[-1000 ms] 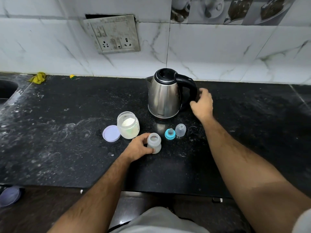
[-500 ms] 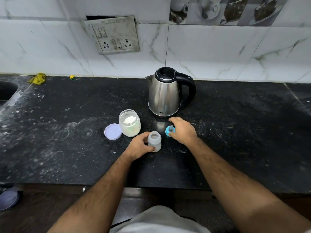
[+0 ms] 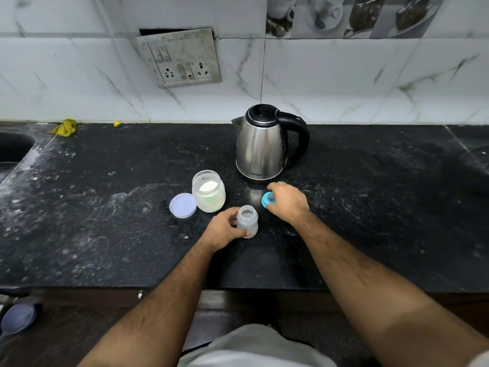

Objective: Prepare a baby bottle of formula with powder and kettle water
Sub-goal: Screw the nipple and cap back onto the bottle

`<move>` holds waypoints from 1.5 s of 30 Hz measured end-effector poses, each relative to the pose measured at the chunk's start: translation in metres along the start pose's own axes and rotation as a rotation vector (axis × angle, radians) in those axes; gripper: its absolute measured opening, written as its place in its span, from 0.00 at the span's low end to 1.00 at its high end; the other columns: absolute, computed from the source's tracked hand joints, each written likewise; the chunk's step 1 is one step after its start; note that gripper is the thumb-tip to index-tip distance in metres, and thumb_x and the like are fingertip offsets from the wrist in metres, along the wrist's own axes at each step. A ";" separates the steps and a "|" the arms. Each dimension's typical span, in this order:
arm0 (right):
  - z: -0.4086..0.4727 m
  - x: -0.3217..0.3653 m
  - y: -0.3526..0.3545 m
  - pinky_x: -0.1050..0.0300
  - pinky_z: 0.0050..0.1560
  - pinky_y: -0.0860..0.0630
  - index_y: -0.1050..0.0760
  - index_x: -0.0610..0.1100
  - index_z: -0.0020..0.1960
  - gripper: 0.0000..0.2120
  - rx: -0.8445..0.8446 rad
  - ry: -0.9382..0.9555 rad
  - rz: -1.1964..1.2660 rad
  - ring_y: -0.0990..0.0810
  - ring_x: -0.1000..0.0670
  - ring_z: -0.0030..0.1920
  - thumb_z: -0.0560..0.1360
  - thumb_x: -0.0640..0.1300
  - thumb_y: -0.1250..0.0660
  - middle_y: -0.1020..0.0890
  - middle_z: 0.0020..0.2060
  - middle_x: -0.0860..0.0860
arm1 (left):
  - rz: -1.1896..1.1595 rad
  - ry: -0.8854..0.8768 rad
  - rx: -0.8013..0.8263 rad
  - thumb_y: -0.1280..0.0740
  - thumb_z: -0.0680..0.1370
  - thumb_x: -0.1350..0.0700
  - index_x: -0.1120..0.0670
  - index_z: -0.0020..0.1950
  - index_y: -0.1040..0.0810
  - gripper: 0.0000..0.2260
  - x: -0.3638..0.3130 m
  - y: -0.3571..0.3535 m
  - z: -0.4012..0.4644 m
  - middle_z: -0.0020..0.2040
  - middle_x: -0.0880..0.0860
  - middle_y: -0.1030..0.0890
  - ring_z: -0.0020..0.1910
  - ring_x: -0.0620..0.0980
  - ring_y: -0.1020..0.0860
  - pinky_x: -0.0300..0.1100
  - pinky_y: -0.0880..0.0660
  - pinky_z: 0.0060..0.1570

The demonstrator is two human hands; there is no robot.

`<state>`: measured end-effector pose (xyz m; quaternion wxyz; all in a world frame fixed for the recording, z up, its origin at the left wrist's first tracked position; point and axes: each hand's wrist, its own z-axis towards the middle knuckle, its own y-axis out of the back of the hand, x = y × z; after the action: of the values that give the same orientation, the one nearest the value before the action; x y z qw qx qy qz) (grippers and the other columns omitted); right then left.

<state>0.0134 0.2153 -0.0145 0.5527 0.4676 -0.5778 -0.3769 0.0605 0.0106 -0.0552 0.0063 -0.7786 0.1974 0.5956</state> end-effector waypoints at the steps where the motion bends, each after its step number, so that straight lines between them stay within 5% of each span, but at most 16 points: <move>1: -0.003 0.002 0.004 0.50 0.52 0.23 0.25 0.48 0.63 0.20 -0.018 -0.001 0.029 0.21 0.44 0.57 0.72 0.48 0.30 0.22 0.58 0.50 | 0.001 -0.003 0.001 0.22 0.67 0.68 0.54 0.63 0.23 0.26 0.000 -0.001 -0.001 0.58 0.53 0.17 0.59 0.50 0.19 0.41 0.23 0.61; 9: -0.041 0.013 0.047 0.50 0.55 0.24 0.20 0.48 0.57 0.18 -0.002 0.096 0.201 0.22 0.51 0.52 0.68 0.47 0.26 0.21 0.53 0.53 | 0.003 -0.035 0.043 0.21 0.67 0.65 0.51 0.64 0.22 0.27 0.003 -0.008 -0.012 0.58 0.48 0.16 0.57 0.45 0.18 0.41 0.24 0.63; 17: -0.064 0.039 0.051 0.49 0.56 0.25 0.19 0.49 0.52 0.14 0.101 0.211 0.103 0.23 0.52 0.50 0.67 0.48 0.28 0.23 0.48 0.55 | -0.039 -0.085 0.061 0.22 0.69 0.65 0.52 0.68 0.24 0.29 0.007 -0.005 -0.021 0.60 0.48 0.17 0.59 0.44 0.19 0.43 0.25 0.64; 27: -0.055 0.061 0.054 0.53 0.49 0.26 0.21 0.48 0.60 0.20 0.154 0.254 -0.086 0.23 0.50 0.54 0.69 0.47 0.27 0.23 0.52 0.52 | -0.006 -0.101 0.019 0.20 0.66 0.63 0.55 0.64 0.22 0.28 0.000 -0.006 -0.017 0.59 0.51 0.17 0.60 0.48 0.20 0.46 0.24 0.64; 35: -0.055 0.059 0.047 0.55 0.44 0.28 0.22 0.47 0.54 0.14 0.197 0.253 -0.096 0.25 0.51 0.49 0.70 0.48 0.27 0.28 0.47 0.54 | 0.004 -0.107 0.019 0.19 0.65 0.63 0.54 0.59 0.20 0.25 0.002 -0.008 -0.013 0.54 0.49 0.15 0.57 0.44 0.18 0.41 0.25 0.64; 40: -0.054 0.065 0.047 0.53 0.42 0.26 0.27 0.46 0.42 0.09 0.195 0.252 -0.172 0.22 0.48 0.46 0.70 0.47 0.29 0.24 0.44 0.50 | -0.013 -0.112 0.045 0.19 0.65 0.63 0.54 0.59 0.21 0.24 0.003 -0.008 -0.013 0.54 0.51 0.15 0.57 0.46 0.18 0.40 0.24 0.62; 45: -0.052 0.066 0.041 0.54 0.40 0.30 0.28 0.45 0.41 0.20 0.143 0.183 -0.219 0.21 0.47 0.44 0.70 0.61 0.29 0.23 0.39 0.50 | -0.016 -0.111 0.029 0.19 0.65 0.64 0.53 0.57 0.21 0.23 0.004 -0.008 -0.014 0.52 0.51 0.14 0.56 0.46 0.17 0.42 0.23 0.61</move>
<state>0.0630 0.1681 0.0488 0.5239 0.5983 -0.4960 -0.3485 0.0765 0.0140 -0.0567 0.0333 -0.7457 0.1989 0.6350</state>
